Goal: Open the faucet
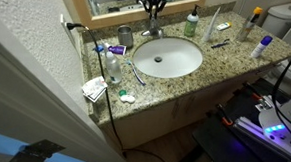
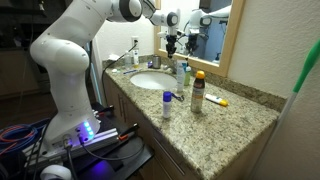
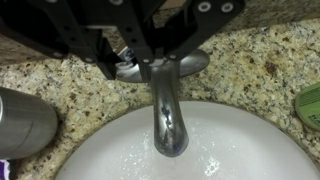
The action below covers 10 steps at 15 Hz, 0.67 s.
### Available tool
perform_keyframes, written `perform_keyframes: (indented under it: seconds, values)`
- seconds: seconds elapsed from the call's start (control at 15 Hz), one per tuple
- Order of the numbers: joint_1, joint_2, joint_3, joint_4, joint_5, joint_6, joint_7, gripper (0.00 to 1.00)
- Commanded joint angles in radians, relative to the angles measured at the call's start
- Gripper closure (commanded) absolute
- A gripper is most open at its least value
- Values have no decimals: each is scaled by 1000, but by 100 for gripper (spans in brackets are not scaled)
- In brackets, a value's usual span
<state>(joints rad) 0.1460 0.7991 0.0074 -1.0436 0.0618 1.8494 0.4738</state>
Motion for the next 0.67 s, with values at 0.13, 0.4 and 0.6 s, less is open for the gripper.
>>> perform_keyframes:
  seconds: [0.13, 0.4, 0.6]
  values:
    - [43, 17, 33, 80, 57, 72, 81, 93]
    - [46, -12, 19, 65, 45, 71, 129, 93]
    - [38, -37, 12, 52, 44, 60, 165, 93]
